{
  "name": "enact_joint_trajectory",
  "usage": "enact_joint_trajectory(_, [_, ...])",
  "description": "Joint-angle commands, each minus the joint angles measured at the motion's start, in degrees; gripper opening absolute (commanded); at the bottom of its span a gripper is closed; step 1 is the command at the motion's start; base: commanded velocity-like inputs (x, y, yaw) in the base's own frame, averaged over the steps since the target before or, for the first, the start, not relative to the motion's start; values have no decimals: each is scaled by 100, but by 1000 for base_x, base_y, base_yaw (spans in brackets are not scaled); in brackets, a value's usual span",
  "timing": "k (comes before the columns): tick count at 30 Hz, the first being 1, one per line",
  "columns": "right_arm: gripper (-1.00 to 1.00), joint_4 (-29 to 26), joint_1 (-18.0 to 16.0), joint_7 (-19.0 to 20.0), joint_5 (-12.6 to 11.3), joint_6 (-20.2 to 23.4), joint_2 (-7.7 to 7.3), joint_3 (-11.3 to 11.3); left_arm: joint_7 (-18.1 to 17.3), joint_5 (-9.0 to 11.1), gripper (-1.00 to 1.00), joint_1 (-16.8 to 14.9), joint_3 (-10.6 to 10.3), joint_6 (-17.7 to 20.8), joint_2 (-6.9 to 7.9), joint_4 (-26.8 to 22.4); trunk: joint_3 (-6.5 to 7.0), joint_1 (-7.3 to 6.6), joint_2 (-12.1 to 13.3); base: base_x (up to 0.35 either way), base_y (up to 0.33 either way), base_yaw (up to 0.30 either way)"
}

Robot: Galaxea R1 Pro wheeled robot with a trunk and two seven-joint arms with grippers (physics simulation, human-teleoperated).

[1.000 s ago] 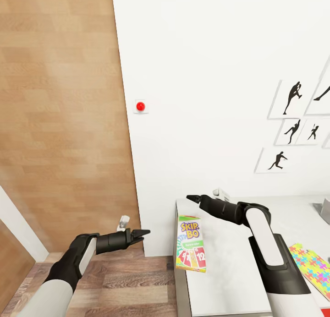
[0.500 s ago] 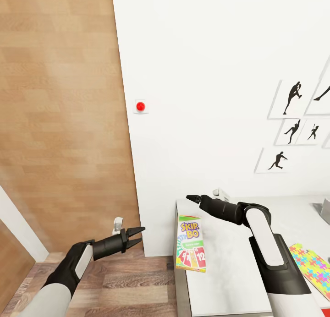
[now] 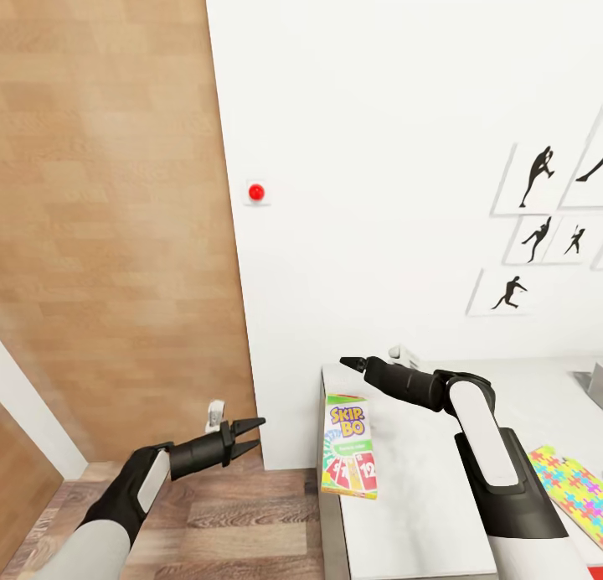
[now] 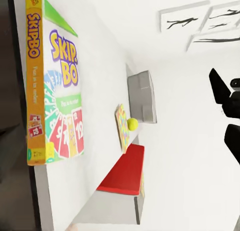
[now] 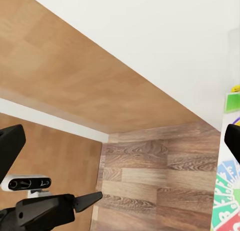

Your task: Put all the toys in the child's room - the three board games (two on the bed and one on the table), the two jigsaw puzzles on the table, and the tennis ball on the table - inside the toy box on the table in the child's room.

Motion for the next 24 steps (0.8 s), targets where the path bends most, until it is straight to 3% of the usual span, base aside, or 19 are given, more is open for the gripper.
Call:
enact_joint_trajectory(1, [100,-5,-6,-60,-57,7,-4,7,-8,14,100,-5,10,34,1,35,-30,25,-53,0,0,0])
enact_joint_trajectory(24, [100,-10,-6,-58,-64,18,-6,7,-7,10,100,-5,39,21,5,231,-443,530,-976,0,0,0])
